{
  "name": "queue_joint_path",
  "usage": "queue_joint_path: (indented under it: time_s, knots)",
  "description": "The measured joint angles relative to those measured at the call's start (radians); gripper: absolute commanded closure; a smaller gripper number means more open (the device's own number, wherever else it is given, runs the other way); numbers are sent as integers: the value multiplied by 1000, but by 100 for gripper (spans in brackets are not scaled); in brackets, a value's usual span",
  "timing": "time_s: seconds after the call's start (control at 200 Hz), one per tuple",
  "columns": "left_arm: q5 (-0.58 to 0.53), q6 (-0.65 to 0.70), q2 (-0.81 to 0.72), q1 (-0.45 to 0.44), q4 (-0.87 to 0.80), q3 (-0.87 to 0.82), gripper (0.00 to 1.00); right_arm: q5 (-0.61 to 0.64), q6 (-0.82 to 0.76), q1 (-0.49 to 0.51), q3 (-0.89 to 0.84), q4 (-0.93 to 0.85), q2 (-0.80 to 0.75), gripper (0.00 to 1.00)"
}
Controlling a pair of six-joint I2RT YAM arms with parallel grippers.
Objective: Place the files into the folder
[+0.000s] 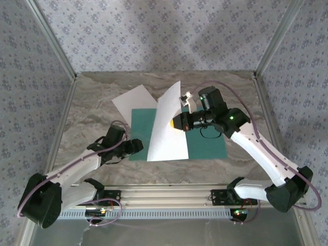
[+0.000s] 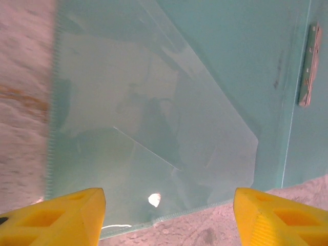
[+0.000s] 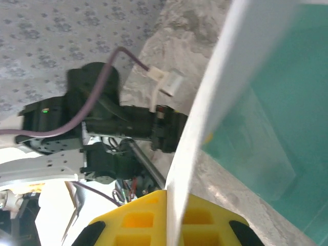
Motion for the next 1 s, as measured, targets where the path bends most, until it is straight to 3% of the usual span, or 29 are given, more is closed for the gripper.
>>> queue_joint_path:
  time_s: [0.18, 0.53, 0.74, 0.999]
  knots:
    - [3, 21, -22, 91, -49, -10, 33, 133, -108, -20, 69, -104, 109, 100]
    - [32, 38, 48, 98, -53, -10, 33, 408, -408, -21, 115, -150, 359, 100]
    - [35, 47, 50, 98, -51, -10, 33, 468, -527, -21, 119, -147, 387, 100]
    - [36, 49, 50, 98, -51, -10, 33, 459, -599, -42, 103, -86, 363, 100]
